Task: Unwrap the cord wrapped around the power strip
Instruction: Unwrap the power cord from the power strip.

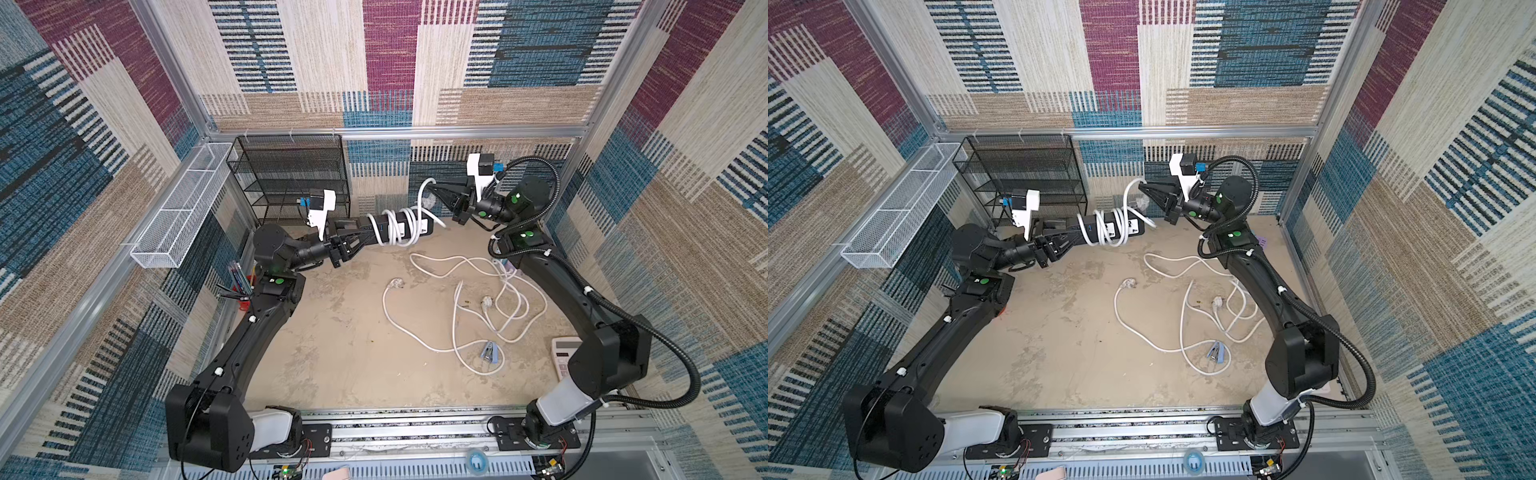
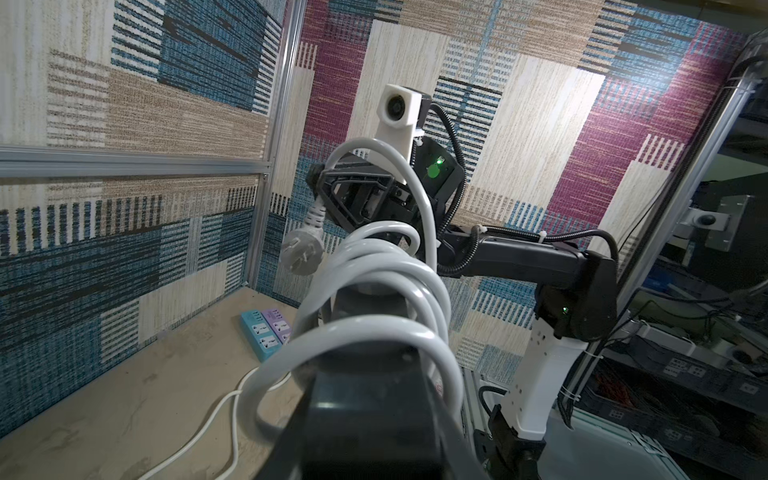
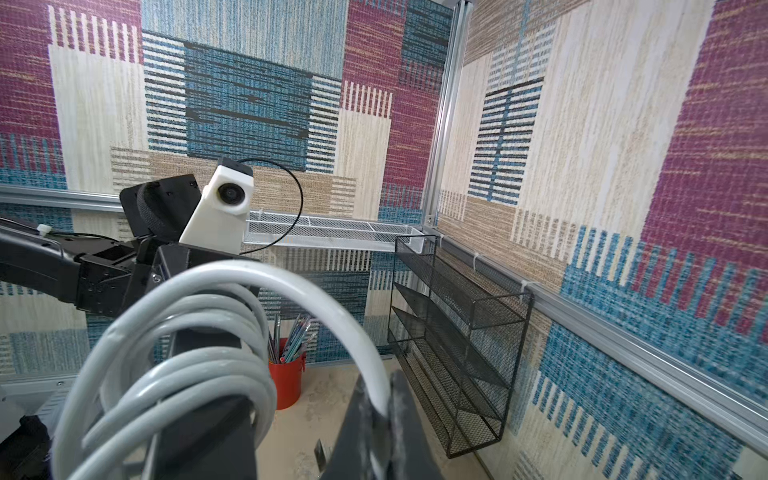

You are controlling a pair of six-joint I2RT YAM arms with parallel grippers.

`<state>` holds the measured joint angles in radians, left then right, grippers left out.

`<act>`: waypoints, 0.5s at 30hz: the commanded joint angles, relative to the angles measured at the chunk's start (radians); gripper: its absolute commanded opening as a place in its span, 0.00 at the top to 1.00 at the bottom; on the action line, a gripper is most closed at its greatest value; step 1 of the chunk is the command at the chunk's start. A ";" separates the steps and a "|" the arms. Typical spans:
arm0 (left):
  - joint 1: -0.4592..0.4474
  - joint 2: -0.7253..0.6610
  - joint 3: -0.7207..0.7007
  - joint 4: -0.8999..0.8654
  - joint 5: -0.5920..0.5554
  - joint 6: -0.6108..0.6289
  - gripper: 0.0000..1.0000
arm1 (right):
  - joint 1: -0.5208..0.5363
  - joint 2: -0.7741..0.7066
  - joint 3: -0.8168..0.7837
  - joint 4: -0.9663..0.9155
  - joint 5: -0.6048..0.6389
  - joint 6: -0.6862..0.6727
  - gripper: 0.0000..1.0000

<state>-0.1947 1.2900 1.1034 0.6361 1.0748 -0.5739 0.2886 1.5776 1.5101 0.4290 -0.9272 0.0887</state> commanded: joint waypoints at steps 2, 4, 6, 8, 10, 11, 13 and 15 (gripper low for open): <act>0.004 -0.019 0.010 -0.096 -0.058 0.109 1.00 | -0.001 -0.125 -0.077 -0.207 0.156 -0.203 1.00; 0.005 -0.023 0.016 -0.143 -0.081 0.144 1.00 | 0.000 -0.217 -0.144 -0.264 0.229 -0.267 1.00; 0.006 -0.027 0.020 -0.174 -0.099 0.170 1.00 | 0.001 -0.296 -0.194 -0.318 0.289 -0.304 1.00; 0.008 -0.030 0.021 -0.183 -0.111 0.181 1.00 | 0.001 -0.361 -0.236 -0.360 0.316 -0.318 1.00; 0.009 -0.028 0.026 -0.191 -0.121 0.184 1.00 | 0.002 -0.414 -0.278 -0.393 0.325 -0.318 1.00; 0.011 -0.028 0.026 -0.191 -0.125 0.184 1.00 | 0.003 -0.435 -0.298 -0.402 0.329 -0.315 1.00; 0.011 -0.031 0.024 -0.192 -0.139 0.187 1.00 | 0.004 -0.474 -0.348 -0.408 0.322 -0.296 1.00; 0.011 -0.036 0.024 -0.192 -0.155 0.192 1.00 | 0.014 -0.502 -0.403 -0.398 0.282 -0.259 1.00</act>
<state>-0.1852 1.2659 1.1168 0.4213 0.9627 -0.4194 0.2943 1.1019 1.1511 0.0490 -0.6357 -0.1986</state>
